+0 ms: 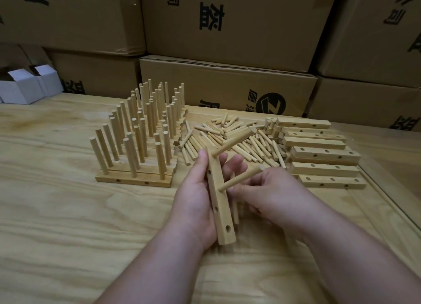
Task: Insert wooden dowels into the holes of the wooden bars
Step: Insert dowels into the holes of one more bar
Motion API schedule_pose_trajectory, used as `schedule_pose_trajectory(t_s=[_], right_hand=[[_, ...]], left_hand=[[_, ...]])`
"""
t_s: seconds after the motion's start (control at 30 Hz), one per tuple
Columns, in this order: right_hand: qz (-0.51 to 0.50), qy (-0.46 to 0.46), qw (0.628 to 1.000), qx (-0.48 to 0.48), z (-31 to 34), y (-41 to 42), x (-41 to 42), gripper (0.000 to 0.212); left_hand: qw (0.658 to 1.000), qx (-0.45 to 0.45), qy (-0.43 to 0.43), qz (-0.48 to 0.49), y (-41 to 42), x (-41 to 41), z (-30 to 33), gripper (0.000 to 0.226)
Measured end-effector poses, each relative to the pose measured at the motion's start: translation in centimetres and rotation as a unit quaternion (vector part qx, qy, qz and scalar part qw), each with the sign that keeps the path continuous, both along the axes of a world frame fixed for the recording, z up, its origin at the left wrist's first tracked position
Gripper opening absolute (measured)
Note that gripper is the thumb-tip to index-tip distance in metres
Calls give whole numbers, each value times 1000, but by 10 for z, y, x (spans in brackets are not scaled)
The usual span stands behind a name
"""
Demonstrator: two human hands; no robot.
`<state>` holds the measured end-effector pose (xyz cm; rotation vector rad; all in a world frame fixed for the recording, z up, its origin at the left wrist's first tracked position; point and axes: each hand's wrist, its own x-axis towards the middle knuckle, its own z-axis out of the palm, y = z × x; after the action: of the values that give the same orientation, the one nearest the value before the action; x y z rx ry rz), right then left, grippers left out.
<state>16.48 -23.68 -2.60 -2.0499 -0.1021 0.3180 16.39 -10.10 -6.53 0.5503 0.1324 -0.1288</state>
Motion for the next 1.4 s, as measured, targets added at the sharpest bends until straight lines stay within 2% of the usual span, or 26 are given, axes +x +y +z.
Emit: schedule_pose_trajectory(t_s=[0.17, 0.33, 0.43, 0.53, 0.97, 1.2, 1.4], right_hand=[[-6, -4, 1000, -2, 9, -12, 5, 19], [44, 8, 997, 61, 27, -28, 6, 3], [67, -10, 995, 69, 30, -28, 4, 16], [94, -7, 993, 71, 30, -23, 1, 12], [161, 9, 986, 42, 31, -22, -4, 9], [120, 4, 993, 10, 30, -23, -3, 5], [163, -2, 986, -18, 33, -27, -3, 4]], left_hand=[[999, 25, 14, 33, 4, 2, 1, 42], [997, 7, 39, 70, 8, 3, 2, 41], [996, 15, 45, 80, 6, 3, 3, 44], [995, 22, 49, 89, 6, 3, 3, 46], [990, 35, 84, 105, 6, 2, 2, 47], [990, 43, 88, 105, 6, 1, 4, 49], [988, 46, 94, 113, 5, 1, 5, 49]])
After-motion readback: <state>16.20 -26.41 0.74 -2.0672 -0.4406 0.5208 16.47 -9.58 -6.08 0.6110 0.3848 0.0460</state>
